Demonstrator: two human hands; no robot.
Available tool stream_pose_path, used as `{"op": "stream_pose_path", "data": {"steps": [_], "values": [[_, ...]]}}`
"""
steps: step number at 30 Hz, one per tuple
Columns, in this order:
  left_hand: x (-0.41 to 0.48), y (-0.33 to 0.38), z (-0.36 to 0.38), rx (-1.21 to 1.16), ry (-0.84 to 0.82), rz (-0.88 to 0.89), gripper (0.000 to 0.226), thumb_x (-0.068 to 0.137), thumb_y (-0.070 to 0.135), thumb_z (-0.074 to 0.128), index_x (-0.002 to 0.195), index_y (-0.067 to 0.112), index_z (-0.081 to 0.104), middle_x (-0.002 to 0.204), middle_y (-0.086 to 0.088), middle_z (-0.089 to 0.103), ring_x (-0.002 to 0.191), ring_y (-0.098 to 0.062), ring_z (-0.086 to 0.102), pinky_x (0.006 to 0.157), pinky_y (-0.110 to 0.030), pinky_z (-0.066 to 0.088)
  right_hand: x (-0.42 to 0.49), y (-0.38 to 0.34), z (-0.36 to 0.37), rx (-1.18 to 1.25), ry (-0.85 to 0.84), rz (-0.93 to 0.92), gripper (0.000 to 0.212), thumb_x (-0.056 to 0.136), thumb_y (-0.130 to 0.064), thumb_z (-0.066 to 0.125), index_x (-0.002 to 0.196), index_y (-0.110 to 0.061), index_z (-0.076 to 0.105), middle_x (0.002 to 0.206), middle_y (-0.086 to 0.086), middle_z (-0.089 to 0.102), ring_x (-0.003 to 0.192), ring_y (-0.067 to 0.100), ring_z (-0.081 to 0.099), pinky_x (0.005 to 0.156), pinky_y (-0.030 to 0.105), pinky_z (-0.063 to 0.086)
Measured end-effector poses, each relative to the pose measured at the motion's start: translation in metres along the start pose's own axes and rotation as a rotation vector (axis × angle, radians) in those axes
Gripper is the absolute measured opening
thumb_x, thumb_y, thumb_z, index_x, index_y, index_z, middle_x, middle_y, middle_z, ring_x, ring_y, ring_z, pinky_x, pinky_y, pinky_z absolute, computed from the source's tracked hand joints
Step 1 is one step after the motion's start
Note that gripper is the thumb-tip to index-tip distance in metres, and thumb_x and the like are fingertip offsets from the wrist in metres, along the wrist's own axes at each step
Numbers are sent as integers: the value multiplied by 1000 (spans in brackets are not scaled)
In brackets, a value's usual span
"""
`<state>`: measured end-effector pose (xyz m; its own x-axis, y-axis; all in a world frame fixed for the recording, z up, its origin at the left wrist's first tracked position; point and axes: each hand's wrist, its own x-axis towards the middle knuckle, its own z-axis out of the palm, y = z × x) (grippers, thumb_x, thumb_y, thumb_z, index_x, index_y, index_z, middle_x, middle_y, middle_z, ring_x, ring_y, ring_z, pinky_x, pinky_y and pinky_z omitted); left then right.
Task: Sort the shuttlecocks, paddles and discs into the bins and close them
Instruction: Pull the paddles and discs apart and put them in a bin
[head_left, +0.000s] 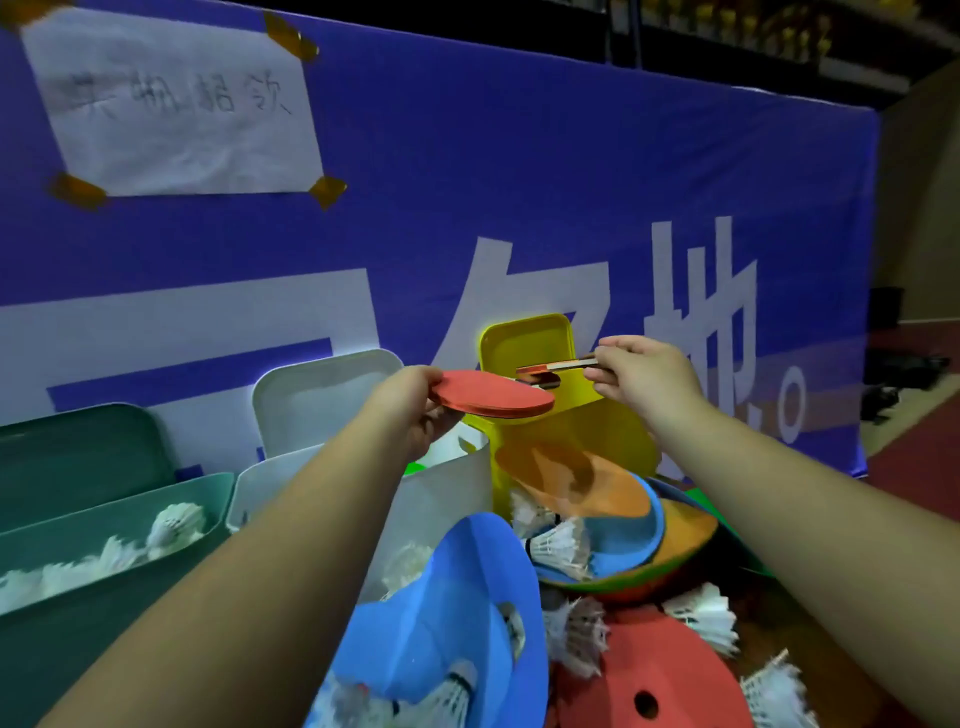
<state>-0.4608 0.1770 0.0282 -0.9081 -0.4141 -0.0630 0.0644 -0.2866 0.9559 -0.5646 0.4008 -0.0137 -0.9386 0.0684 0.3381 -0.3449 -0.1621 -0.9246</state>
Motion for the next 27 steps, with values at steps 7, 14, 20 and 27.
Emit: {"op": "stream_pose_path", "data": {"steps": [7, 14, 20, 27], "values": [[55, -26, 13, -84, 10, -22, 12, 107, 1, 42, 94, 1, 44, 61, -15, 54, 24, -14, 46, 73, -42, 64, 57, 36, 7, -221, 30, -14, 25, 96, -36, 76, 119, -25, 77, 100, -6, 78, 87, 12, 78, 89, 41, 64], [89, -45, -1, -149, 29, -80, 14, 107, -2, 37, 95, 0, 43, 63, -11, 43, 30, -16, 39, 64, -41, 59, 85, 50, 23, -501, 4, 45, 32, 103, -51, 60, 117, -26, 73, 90, -3, 72, 71, 16, 72, 63, 30, 56], [104, -48, -6, -128, 38, -101, 25, 107, -3, 41, 131, -10, 46, 109, -23, 61, 92, -26, 65, 89, -42, 60, 84, 63, 53, -750, -315, 120, 32, 108, -43, 49, 102, -26, 75, 110, -1, 77, 64, 20, 70, 69, 38, 59], [107, -51, -4, -162, 70, -99, 26, 110, 5, 45, 135, -1, 51, 110, -17, 61, 95, -26, 69, 83, -44, 56, 85, 53, 57, -664, -368, 222, 33, 94, -48, 73, 96, -15, 69, 73, 6, 59, 57, 16, 52, 45, 22, 43]]}}
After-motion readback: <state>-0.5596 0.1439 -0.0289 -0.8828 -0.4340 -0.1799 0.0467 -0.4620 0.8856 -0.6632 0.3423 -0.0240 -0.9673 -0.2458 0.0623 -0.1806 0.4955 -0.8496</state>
